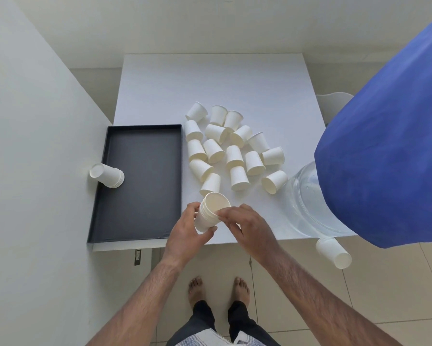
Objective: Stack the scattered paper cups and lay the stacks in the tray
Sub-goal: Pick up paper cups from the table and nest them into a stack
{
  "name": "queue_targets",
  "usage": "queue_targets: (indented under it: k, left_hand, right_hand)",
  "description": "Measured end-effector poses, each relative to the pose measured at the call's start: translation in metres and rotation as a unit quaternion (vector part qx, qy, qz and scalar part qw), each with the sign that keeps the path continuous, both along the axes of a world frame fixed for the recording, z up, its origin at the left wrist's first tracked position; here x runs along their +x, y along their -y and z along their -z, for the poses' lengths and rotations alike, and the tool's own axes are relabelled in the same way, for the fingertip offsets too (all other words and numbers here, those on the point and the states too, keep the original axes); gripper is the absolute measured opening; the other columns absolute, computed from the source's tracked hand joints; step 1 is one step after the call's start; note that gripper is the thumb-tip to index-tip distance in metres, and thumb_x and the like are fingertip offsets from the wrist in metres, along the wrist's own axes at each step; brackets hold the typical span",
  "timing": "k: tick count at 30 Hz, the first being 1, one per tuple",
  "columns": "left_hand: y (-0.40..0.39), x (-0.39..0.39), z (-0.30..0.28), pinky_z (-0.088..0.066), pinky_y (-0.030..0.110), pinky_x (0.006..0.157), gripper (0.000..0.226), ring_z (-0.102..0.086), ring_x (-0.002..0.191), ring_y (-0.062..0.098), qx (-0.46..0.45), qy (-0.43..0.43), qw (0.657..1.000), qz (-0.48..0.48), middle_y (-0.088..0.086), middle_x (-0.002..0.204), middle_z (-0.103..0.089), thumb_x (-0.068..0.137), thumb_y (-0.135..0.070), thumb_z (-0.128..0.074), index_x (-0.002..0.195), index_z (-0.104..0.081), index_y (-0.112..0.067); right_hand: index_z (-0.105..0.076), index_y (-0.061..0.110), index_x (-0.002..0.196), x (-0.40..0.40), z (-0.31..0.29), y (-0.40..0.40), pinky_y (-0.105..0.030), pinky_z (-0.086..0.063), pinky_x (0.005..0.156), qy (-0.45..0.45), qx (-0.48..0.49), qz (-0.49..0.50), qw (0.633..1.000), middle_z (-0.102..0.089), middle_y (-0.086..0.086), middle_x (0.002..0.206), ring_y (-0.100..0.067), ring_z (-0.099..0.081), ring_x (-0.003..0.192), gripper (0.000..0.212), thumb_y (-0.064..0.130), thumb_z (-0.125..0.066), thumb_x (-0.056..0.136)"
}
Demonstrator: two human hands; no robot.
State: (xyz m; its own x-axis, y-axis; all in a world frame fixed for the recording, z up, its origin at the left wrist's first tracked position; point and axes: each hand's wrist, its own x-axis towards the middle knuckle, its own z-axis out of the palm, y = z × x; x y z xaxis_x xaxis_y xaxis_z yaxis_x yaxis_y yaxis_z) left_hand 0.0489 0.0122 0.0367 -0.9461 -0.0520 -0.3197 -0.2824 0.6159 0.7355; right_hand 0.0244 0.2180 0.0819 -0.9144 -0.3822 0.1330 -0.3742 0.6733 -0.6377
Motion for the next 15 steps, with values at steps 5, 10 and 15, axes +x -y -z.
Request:
queue_targets:
  k: [5, 10, 15]
  left_hand:
    - [-0.002, -0.006, -0.002, -0.049, 0.024, 0.086, 0.065, -0.057, 0.113, -0.002, 0.001, -0.016, 1.000, 0.006, -0.035, 0.124, -0.055, 0.085, -0.043, -0.086, 0.133, -0.041, -0.047]
    - [-0.003, -0.011, -0.002, -0.046, 0.020, 0.086, 0.065, -0.055, 0.116, -0.009, 0.012, -0.009, 1.000, 0.009, -0.040, 0.126, -0.053, 0.086, -0.042, -0.086, 0.134, -0.041, -0.049]
    - [-0.014, -0.019, 0.000, -0.047, 0.030, 0.095, 0.072, -0.055, 0.124, 0.005, 0.021, 0.015, 1.000, 0.013, -0.026, 0.135, -0.053, 0.088, -0.044, -0.086, 0.142, -0.038, -0.041]
  right_hand:
    - [-0.077, 0.015, 0.113, -0.001, 0.005, 0.002, -0.043, -0.055, 0.071, 0.043, -0.004, 0.012, 0.999, -0.075, 0.007, 0.095, -0.024, -0.055, 0.080, 0.014, 0.020, -0.068, 0.104]
    - [-0.077, 0.020, 0.117, -0.012, 0.011, -0.003, -0.030, -0.053, 0.078, 0.091, -0.032, -0.010, 0.995, -0.075, 0.011, 0.105, -0.015, -0.057, 0.084, 0.017, 0.022, -0.065, 0.105]
    - [-0.069, 0.038, 0.112, -0.035, 0.019, -0.019, -0.022, -0.050, 0.070, 0.150, -0.181, 0.093, 0.968, -0.066, 0.013, 0.115, -0.017, -0.064, 0.087, 0.011, 0.035, -0.063, 0.103]
